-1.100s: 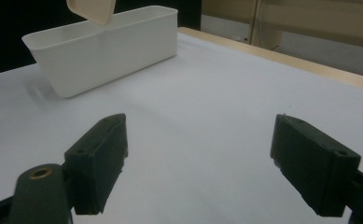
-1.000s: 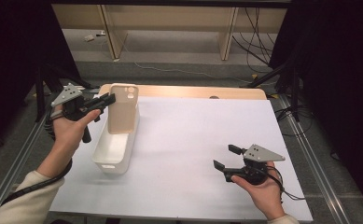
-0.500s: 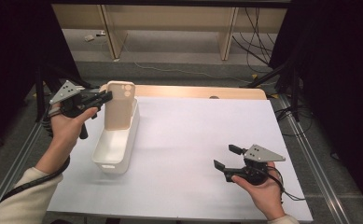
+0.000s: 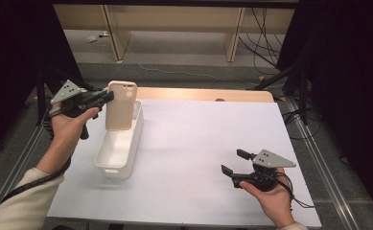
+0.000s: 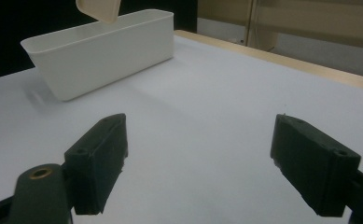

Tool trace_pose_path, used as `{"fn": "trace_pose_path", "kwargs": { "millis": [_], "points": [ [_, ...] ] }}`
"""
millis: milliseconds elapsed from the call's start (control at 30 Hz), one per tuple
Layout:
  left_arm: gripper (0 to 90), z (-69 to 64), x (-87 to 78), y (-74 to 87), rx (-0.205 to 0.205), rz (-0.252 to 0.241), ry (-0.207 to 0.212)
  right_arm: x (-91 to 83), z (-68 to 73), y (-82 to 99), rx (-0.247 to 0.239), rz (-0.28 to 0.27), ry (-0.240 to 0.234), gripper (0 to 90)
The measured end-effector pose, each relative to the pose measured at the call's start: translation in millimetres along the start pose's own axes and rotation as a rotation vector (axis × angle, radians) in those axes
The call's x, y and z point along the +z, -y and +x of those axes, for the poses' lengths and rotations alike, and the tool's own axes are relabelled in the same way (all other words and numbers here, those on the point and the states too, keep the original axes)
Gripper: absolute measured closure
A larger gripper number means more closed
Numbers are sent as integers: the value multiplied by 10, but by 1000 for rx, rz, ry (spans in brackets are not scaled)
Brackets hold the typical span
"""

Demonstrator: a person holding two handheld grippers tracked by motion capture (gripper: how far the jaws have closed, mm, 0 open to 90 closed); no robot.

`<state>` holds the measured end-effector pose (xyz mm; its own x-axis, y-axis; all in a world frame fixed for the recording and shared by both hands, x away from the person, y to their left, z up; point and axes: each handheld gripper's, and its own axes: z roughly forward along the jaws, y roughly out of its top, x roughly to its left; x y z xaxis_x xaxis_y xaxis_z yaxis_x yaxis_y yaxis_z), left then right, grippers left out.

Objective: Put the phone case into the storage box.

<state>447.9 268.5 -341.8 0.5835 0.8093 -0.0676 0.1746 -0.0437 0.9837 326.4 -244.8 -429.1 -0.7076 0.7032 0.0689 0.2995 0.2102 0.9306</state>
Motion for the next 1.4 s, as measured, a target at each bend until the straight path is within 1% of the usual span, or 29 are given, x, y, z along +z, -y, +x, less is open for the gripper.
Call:
{"fn": "trace_pose_path", "kwargs": {
  "millis": [33,67,100,133,200,233,267,300,367,433,500,533,567,600,667,700,733,767,867,933,967,1133,1167,1300,1333,1367,1400],
  "points": [
    [818,7,5,-3,4,1,2,8,0,4,3,-15,-8,202],
    [818,11,11,-4,4,-1,2,5,0,3,3,-17,-9,202],
    [818,16,15,-5,2,-2,0,-15,6,-3,9,-2,-7,201],
    [818,22,19,-6,4,-1,-1,-46,4,-12,2,29,6,201],
    [818,31,32,-3,5,-2,1,-53,3,-6,1,31,7,201],
    [818,36,38,-2,5,0,3,-55,2,-3,0,30,9,201],
    [818,39,43,-1,7,1,3,-48,-11,2,-20,14,20,201],
    [818,43,50,0,8,1,5,-33,0,11,-3,-3,9,201],
    [818,50,62,3,7,2,3,-36,-2,11,-3,-10,8,201],
    [818,57,75,2,6,2,4,-37,4,14,8,-21,3,201],
    [818,66,86,-2,10,3,6,-62,3,12,9,-4,8,201],
    [818,70,90,-4,12,4,5,-92,0,5,6,26,16,201],
    [817,75,97,-5,11,5,3,-77,-2,14,4,-1,20,201],
    [817,81,104,-5,10,4,3,-72,3,19,16,-8,8,201],
    [817,96,113,-2,0,5,7,-67,-3,26,6,-22,8,201],
    [817,103,118,-1,1,5,5,-80,-6,23,-3,-14,21,201],
    [817,109,123,-1,5,8,1,-74,0,28,12,-22,11,201],
    [818,117,128,0,7,9,0,-75,0,30,13,-24,10,200],
    [817,136,147,6,2,13,-3,-86,0,32,14,-22,12,200],
    [817,150,160,8,10,18,-7,-99,-5,33,8,-15,14,199],
    [817,157,167,10,9,19,-9,-114,-8,31,2,-2,22,199],
    [817,194,204,23,10,23,-16,-121,-7,37,7,-3,24,198],
    [817,201,210,27,8,22,-18,-126,-1,34,17,0,23,198],
    [817,217,235,27,8,23,-19,-127,4,40,18,-1,23,198],
    [817,218,239,26,9,23,-20,-134,8,38,25,6,20,198],
    [817,218,246,24,9,24,-20,-130,2,41,15,2,24,198],
    [817,219,254,22,12,26,-19,-130,2,41,16,1,24,198]
  ]
}}
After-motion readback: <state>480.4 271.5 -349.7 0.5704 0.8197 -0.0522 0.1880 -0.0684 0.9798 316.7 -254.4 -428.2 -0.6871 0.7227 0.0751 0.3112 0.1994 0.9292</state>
